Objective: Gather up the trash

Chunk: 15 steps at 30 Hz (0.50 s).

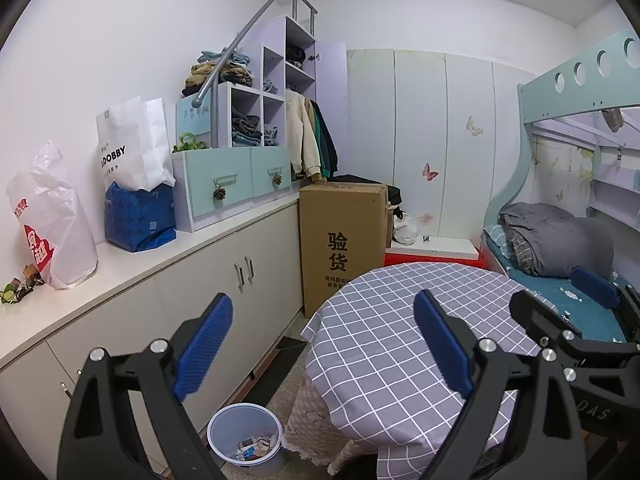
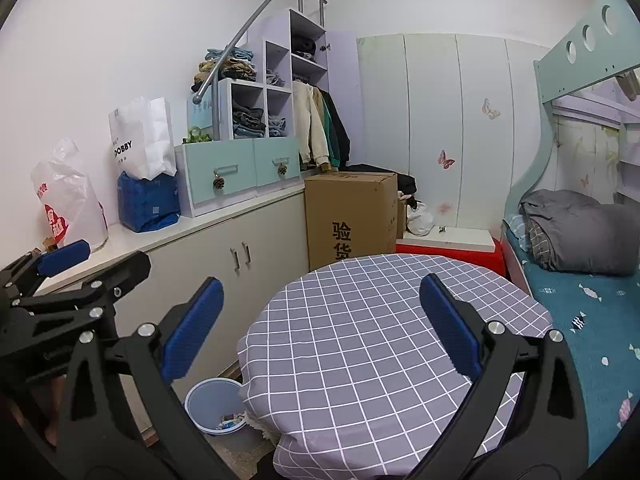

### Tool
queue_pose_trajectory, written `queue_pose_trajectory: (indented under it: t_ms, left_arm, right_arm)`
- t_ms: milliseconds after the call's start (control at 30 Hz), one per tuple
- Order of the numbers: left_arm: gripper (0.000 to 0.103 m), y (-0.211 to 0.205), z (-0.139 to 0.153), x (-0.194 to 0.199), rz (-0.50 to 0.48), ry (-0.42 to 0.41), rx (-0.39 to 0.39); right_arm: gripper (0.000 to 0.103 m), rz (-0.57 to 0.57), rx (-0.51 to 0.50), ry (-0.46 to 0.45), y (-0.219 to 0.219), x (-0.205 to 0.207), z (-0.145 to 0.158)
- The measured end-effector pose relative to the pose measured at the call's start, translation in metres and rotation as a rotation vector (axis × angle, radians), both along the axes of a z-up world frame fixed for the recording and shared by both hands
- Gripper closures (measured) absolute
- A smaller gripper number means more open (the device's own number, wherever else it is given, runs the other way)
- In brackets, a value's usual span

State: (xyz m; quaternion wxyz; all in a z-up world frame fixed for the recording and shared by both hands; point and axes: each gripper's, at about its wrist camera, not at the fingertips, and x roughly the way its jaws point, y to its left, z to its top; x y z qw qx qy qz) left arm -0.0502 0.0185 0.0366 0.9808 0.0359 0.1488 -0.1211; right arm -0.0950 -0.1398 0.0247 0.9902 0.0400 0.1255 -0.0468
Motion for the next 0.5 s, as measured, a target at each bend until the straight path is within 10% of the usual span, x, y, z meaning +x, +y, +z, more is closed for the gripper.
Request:
queue_pose_trajectory:
  t_ms: [500]
  left_arm:
    - [0.013, -0.0019, -0.0037, 0.0020, 0.002, 0.007, 0.008]
  right_arm:
    - [0.007, 0.017, 0.024, 0.015, -0.0061, 0.0021, -0.0045]
